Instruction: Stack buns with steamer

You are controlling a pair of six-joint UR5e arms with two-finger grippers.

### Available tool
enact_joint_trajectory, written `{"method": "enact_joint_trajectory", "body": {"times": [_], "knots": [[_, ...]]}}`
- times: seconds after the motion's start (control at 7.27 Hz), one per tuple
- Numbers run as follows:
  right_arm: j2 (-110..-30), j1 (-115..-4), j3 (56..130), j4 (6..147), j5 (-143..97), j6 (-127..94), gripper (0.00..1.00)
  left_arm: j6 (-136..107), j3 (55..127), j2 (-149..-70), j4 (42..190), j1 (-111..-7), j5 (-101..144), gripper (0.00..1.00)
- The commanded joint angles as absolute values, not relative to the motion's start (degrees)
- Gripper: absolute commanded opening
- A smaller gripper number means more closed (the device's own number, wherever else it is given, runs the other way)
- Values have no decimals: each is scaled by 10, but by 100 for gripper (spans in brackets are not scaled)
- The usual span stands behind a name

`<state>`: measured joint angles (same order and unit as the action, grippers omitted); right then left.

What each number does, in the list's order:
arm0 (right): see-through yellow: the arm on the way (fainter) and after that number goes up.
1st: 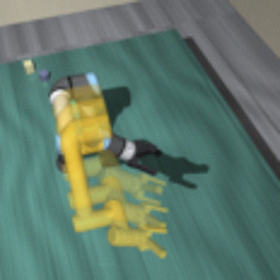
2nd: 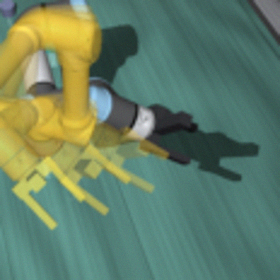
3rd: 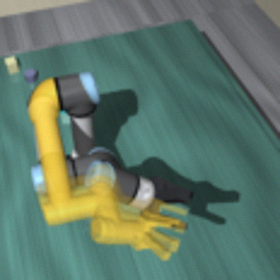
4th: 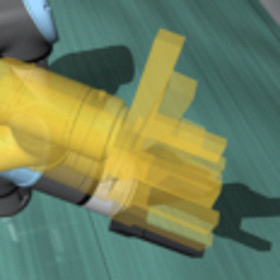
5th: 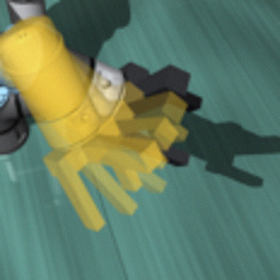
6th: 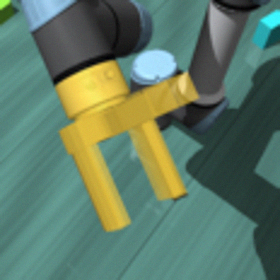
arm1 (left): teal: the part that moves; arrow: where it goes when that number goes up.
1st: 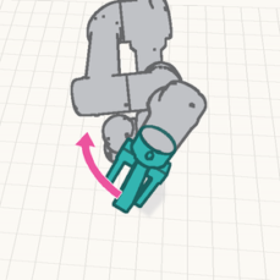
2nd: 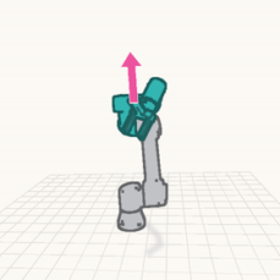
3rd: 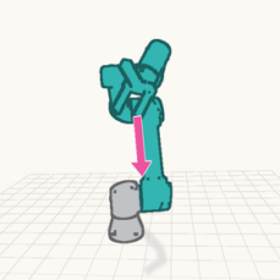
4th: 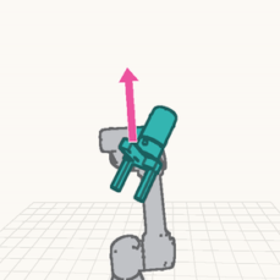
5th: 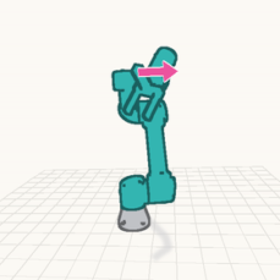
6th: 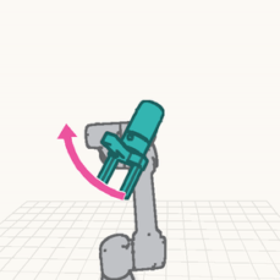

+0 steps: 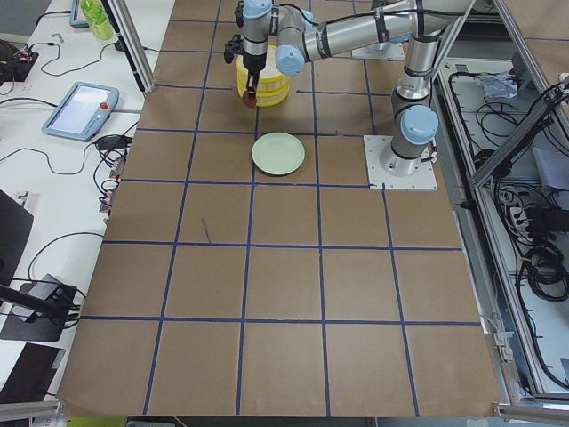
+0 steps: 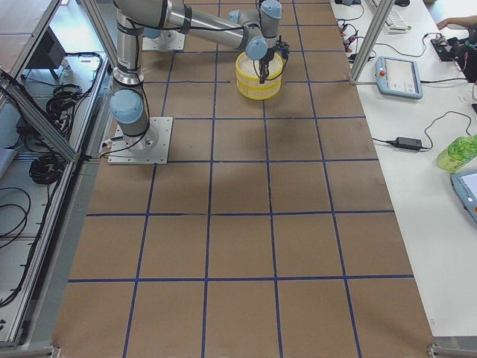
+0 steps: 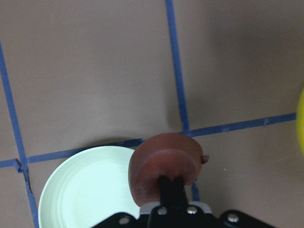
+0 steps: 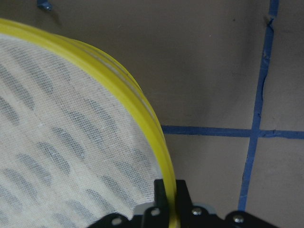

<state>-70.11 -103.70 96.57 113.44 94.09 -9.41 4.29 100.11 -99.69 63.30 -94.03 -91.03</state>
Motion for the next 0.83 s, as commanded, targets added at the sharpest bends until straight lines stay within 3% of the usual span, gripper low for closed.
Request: {"method": "enact_joint_trajectory", "body": {"times": [0.0,0.14,0.28,0.41,0.69], "knots": [[-697,-1037,964,1139,917,-98,8,46,970,-995,641,-951,-901,1],[-695,-1036,963,1140,923,-97,8,52,952,-979,652,-952,-902,1],[-693,-1036,965,1140,926,-96,14,52,943,-973,668,-954,-903,1],[-696,-1035,963,1139,927,-92,97,55,948,-969,668,-956,-900,1],[-725,-979,943,1123,919,-88,100,62,942,-971,658,-952,-857,1]]}}
